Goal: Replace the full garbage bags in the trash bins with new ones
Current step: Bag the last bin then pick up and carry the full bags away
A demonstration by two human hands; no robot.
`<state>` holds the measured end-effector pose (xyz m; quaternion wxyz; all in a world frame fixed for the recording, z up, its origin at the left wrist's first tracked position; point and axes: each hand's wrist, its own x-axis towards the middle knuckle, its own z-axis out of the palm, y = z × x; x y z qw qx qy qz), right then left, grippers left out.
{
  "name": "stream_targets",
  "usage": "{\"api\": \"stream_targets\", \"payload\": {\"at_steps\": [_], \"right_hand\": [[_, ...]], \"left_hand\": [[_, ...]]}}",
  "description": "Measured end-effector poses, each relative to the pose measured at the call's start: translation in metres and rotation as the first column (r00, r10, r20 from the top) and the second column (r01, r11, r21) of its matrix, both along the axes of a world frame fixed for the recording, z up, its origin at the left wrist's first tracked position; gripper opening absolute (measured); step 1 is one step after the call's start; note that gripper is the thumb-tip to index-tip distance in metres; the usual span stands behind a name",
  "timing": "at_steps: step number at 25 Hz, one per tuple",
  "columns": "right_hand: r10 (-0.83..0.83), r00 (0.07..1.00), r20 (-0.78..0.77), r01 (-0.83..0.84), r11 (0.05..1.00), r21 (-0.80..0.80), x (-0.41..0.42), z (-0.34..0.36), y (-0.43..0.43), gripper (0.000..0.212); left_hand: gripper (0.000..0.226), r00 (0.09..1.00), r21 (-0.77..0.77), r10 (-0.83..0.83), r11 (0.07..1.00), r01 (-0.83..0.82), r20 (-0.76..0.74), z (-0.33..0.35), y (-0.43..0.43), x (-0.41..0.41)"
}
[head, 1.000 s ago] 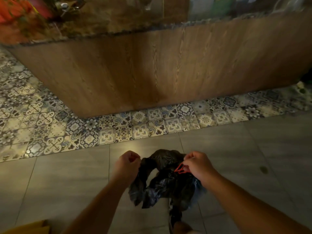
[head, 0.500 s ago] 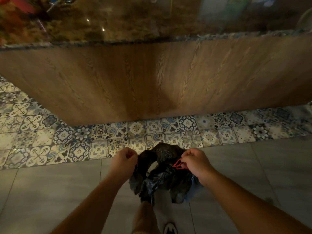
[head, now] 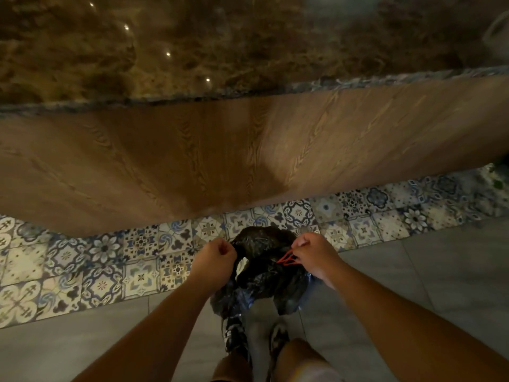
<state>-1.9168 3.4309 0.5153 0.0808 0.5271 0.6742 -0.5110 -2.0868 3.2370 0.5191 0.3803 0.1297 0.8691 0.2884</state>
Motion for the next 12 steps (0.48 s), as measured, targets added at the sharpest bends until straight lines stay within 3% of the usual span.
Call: {"api": "stream_targets", "payload": {"at_steps": [6, 12], "right_hand": [[0.116, 0.989, 0.095, -0.115, 0.993, -0.015, -0.062, -0.049, 0.064, 0.022], [0.167, 0.977, 0.130, -0.163, 0.986, -0.046, -0.120, -0.149, 0.125, 0.022]], "left_hand": [[0.013, 0.997, -0.047, 0.067, 0.997, -0.064, 0.050, -0.058, 0.051, -0.058], [0.015, 0.991, -0.131, 0.125, 0.984, -0.120, 0.038, -0.156, 0.100, -0.111]]}}
